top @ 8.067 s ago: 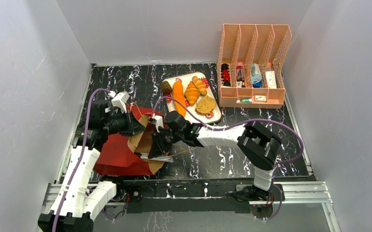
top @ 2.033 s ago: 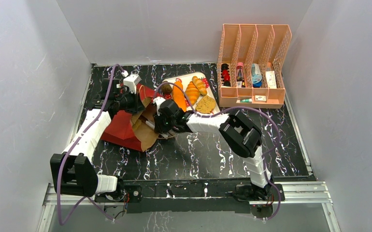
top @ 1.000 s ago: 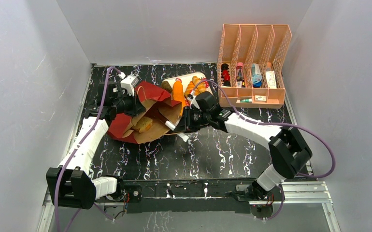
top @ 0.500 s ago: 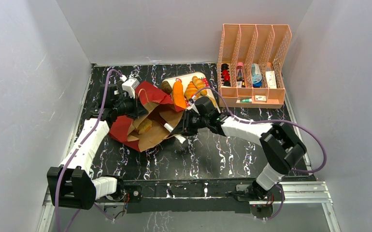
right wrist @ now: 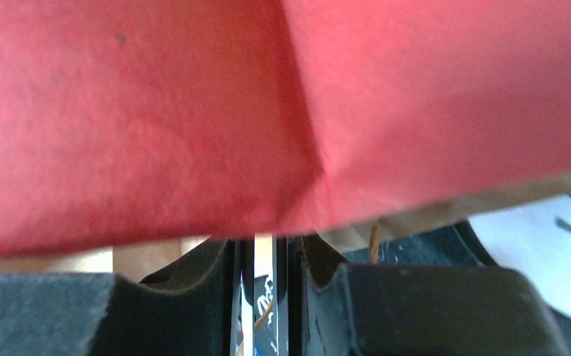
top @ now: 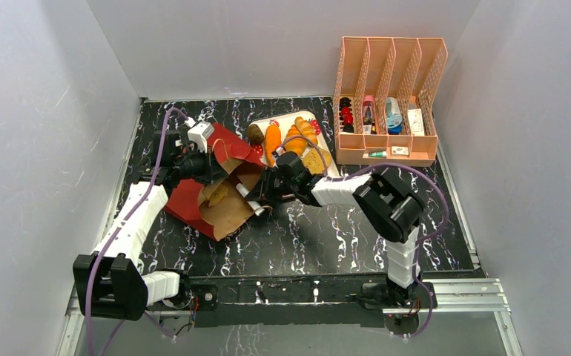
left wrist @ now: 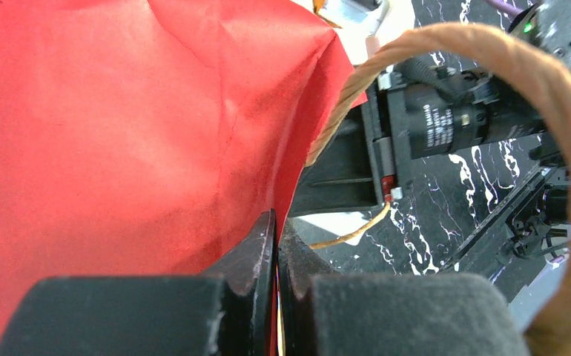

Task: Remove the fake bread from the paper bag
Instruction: Take out the fake bread from the paper bag.

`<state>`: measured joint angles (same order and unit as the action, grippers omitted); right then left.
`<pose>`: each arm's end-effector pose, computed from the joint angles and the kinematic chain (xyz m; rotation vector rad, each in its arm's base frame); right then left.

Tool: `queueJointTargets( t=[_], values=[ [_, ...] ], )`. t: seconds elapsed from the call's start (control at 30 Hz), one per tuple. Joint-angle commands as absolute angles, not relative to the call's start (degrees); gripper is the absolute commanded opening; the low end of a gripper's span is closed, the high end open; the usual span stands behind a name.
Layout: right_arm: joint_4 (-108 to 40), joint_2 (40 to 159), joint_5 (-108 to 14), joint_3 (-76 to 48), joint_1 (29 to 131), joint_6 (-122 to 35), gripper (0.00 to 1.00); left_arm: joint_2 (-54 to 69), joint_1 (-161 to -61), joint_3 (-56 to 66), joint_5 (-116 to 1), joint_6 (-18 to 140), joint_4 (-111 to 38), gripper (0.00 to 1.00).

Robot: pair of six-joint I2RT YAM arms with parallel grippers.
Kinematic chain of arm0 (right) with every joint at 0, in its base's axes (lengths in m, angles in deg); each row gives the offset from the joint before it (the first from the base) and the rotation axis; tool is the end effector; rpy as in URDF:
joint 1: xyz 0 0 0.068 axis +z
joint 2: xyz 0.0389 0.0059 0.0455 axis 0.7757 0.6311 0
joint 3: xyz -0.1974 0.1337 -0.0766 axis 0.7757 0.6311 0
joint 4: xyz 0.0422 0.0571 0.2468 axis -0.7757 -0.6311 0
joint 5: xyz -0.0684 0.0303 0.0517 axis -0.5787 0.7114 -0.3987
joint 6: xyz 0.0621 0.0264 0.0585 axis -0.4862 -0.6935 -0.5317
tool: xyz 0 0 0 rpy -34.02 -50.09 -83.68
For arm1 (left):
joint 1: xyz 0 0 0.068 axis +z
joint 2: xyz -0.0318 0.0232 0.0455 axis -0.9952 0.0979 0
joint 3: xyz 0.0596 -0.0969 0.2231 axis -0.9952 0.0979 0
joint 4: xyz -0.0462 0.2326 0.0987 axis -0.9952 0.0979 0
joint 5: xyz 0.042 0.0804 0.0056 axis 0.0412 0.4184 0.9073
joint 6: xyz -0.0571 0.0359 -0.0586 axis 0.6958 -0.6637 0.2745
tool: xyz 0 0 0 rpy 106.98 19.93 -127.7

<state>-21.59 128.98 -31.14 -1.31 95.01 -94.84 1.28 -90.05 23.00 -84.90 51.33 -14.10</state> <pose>0.2862 0.3218 0.1164 0.0384 2.5321 1.3312 0.2893 -0.0754 0.2555 0.4319 2.1010 -0.7472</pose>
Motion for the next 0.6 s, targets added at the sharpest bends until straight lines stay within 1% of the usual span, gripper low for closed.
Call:
queueJointTargets(
  t=[0.0,0.13,0.37,0.57],
  values=[
    [-10.6,132.6,-34.4,-5.1,96.7,-96.2,0.04,1.0,-89.8,23.1,-88.3,50.7,-13.1,0.00],
    [-9.4,134.8,-35.7,-8.3,96.8,-97.2,0.05,1.1,-89.8,23.3,-88.5,50.4,-12.9,0.00],
    [-13.3,137.1,-36.9,-17.4,96.8,-97.0,0.06,0.8,-89.8,24.6,-88.6,50.2,-13.1,0.00],
    [-14.3,139.7,-36.6,-21.6,96.8,-97.3,0.06,0.6,-89.8,25.2,-88.7,50.4,-13.5,0.00]
  ],
)
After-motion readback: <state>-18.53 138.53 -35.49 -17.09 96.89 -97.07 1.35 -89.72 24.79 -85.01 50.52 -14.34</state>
